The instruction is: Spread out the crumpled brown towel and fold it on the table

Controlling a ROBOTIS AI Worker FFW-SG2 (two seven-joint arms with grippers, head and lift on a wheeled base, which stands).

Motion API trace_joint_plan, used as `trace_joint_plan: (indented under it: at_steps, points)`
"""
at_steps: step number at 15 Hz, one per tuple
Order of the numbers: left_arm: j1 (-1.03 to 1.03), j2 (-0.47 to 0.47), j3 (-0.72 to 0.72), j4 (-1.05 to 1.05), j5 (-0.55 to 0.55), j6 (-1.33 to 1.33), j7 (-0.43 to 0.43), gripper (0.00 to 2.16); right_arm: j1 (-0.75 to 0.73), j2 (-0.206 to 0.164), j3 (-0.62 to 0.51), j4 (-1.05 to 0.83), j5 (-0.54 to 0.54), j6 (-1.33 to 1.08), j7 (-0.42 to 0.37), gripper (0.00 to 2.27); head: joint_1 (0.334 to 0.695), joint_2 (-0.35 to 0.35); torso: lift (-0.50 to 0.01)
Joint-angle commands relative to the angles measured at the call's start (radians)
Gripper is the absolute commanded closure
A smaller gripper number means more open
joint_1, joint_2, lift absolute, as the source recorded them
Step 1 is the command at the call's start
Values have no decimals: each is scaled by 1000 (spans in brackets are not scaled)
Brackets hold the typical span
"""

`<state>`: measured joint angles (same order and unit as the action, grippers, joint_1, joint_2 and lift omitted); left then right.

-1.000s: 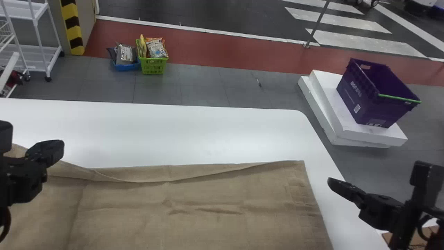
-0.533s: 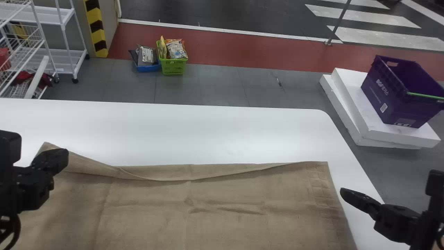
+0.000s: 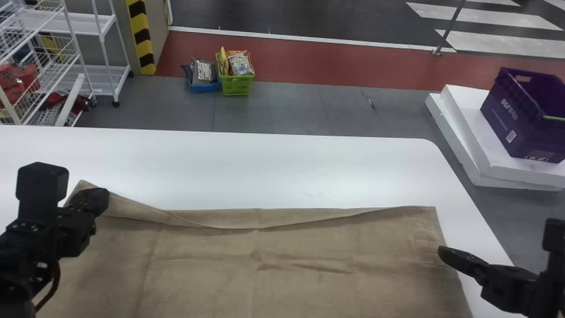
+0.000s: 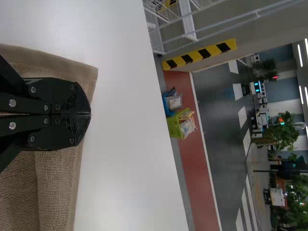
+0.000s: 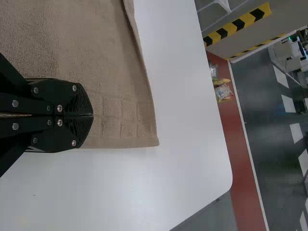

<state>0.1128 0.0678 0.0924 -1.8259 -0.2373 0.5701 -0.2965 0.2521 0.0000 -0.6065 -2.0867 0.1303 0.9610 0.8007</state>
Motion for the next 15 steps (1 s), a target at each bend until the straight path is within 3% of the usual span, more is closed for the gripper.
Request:
trace_joint_plan:
  at_steps: [1,9,11,12,14,15]
  points:
    - [-19,1,-10,27,-8,-3,8,1875,-2,1,2,2,8,8,2,1781,695,-154,-127]
    - [-116,0,-20,169,-42,-55,53,1875,-25,1,-3,19,31,23,3,1781,695,-147,-127]
    - [-97,0,-5,122,-11,-34,22,1872,-33,1,-4,19,37,35,2,1781,695,-147,-127]
    - [-65,0,1,57,21,9,13,1750,-34,1,-6,20,38,35,3,1781,695,-149,-127]
    - [-28,0,44,-41,89,83,-53,704,-45,1,-6,22,42,32,5,1781,695,-154,-127]
    - [-24,0,92,-87,131,126,-116,292,-53,1,-4,22,46,32,6,1781,695,-159,-127]
